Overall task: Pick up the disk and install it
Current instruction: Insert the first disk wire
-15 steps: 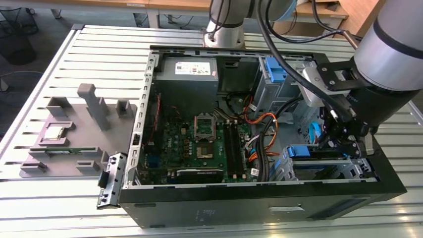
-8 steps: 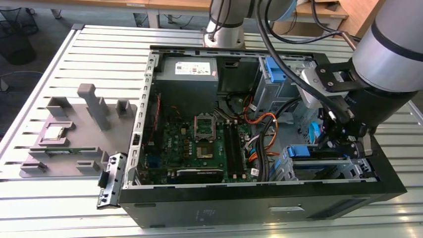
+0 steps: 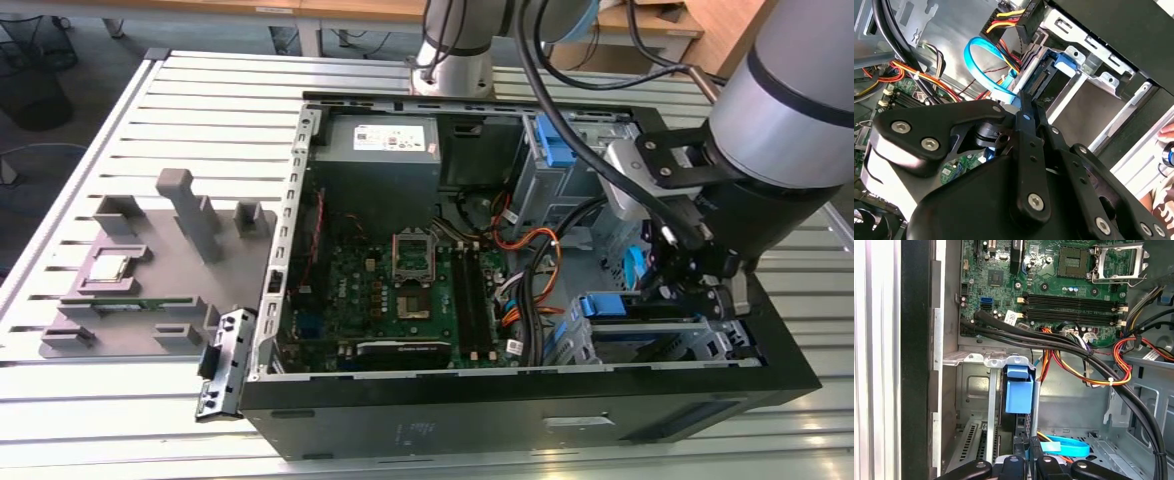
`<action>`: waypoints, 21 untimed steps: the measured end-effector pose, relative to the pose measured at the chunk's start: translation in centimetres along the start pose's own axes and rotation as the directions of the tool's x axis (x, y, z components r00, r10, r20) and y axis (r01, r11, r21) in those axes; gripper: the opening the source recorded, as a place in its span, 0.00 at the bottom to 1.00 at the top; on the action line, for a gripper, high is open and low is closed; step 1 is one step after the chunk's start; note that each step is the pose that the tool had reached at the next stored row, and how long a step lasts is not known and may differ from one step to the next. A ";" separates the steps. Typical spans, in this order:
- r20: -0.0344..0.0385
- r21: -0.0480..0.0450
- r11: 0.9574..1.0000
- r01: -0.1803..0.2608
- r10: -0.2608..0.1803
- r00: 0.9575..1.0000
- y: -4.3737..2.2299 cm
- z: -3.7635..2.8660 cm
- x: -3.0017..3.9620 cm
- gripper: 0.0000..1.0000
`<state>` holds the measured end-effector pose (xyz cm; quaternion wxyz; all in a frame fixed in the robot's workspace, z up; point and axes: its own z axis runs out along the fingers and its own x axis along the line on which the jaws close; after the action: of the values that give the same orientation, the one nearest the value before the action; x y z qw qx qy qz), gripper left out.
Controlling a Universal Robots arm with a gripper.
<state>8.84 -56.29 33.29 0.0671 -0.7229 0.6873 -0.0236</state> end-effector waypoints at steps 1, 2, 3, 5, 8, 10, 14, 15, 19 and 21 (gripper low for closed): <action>0.000 0.000 1.000 0.000 0.000 1.000 0.01 0.04 0.01 0.16; 0.000 0.000 1.000 0.000 0.000 1.000 0.01 0.07 0.01 0.16; 0.000 0.000 1.000 0.000 0.000 1.000 0.01 0.09 0.01 0.16; 0.000 0.000 1.000 0.000 0.000 1.000 0.02 0.11 0.01 0.16; 0.000 0.000 1.000 0.000 0.000 1.000 0.02 0.11 0.01 0.16; 0.000 0.000 1.000 0.000 0.000 1.000 0.02 0.15 0.01 0.16; 0.000 0.000 1.000 0.000 0.000 1.000 0.03 0.21 0.02 0.16; -0.001 0.000 1.000 0.000 0.000 1.000 0.03 0.21 0.02 0.16; 0.000 0.000 1.000 0.000 0.000 1.000 0.03 0.25 0.02 0.16; 0.000 0.000 1.000 0.000 0.000 1.000 0.03 0.25 0.02 0.16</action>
<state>8.84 -56.30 33.03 0.0670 -0.7229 0.6873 -0.0237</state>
